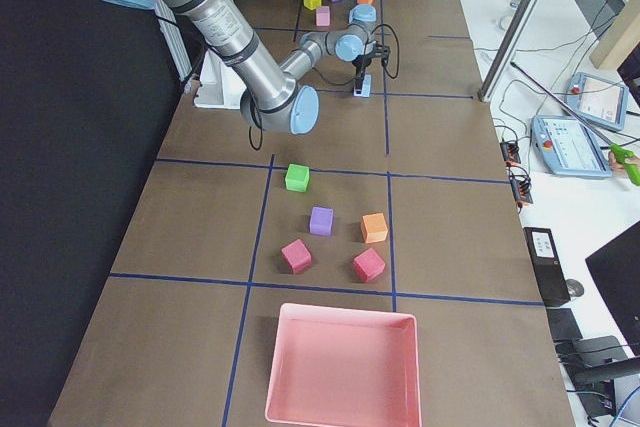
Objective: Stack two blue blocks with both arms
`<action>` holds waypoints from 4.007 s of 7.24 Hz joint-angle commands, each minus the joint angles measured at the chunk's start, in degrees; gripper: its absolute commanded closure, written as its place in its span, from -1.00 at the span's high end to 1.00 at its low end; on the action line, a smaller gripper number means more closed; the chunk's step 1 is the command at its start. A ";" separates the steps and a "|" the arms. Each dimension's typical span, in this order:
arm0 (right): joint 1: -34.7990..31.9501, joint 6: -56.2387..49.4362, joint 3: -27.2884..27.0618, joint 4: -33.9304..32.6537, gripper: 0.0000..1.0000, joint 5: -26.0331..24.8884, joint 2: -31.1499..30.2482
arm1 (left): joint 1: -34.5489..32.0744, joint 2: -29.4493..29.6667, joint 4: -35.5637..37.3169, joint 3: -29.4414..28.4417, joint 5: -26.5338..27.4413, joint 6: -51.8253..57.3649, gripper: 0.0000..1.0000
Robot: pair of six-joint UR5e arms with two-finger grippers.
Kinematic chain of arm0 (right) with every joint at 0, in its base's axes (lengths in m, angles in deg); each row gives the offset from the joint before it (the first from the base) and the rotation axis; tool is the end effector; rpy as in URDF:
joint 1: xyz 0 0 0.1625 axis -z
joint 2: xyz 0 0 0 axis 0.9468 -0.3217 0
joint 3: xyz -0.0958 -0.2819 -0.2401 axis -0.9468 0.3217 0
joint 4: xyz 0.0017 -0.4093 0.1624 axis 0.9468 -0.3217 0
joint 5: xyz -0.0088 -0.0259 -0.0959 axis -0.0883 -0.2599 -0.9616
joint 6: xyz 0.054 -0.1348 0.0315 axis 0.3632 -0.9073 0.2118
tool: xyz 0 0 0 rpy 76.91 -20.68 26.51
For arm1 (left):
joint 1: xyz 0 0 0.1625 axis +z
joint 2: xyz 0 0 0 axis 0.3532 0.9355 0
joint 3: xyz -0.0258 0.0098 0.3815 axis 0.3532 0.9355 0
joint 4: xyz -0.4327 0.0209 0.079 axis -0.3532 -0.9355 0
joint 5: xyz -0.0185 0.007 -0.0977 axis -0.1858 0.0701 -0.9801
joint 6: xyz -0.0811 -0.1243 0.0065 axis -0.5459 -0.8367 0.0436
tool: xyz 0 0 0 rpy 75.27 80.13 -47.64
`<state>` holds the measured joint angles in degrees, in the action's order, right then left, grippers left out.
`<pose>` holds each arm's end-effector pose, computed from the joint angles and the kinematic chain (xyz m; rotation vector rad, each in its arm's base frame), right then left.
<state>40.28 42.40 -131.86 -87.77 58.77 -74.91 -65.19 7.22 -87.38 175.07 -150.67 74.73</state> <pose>-0.6644 -0.4967 0.1855 0.0047 -0.8133 0.1172 0.0165 -0.5465 0.5274 0.1928 0.8346 0.2383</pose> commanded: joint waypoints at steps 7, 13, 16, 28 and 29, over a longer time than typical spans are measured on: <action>-18.17 -9.59 -39.13 -9.85 1.00 11.30 -28.03 | 24.22 7.54 -10.46 0.83 13.10 -19.75 1.00; -16.78 -10.59 -37.02 -8.62 1.00 10.42 -29.55 | 32.87 7.64 -12.29 -3.81 14.94 -24.01 1.00; -16.51 -10.68 -36.41 -8.53 1.00 10.25 -29.55 | 34.28 7.82 -13.27 -5.14 14.94 -24.18 1.00; -15.01 -10.77 -36.05 -8.53 1.00 7.96 -29.37 | 36.65 12.71 -19.96 -9.81 14.51 -37.39 -0.80; -16.06 -11.12 -36.31 -8.53 1.00 8.13 -29.37 | 36.74 16.13 -19.78 -8.58 14.42 -44.59 -0.84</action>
<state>25.03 31.60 -167.90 -96.30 66.84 -104.26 -28.60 19.76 -107.43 165.33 -136.11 38.21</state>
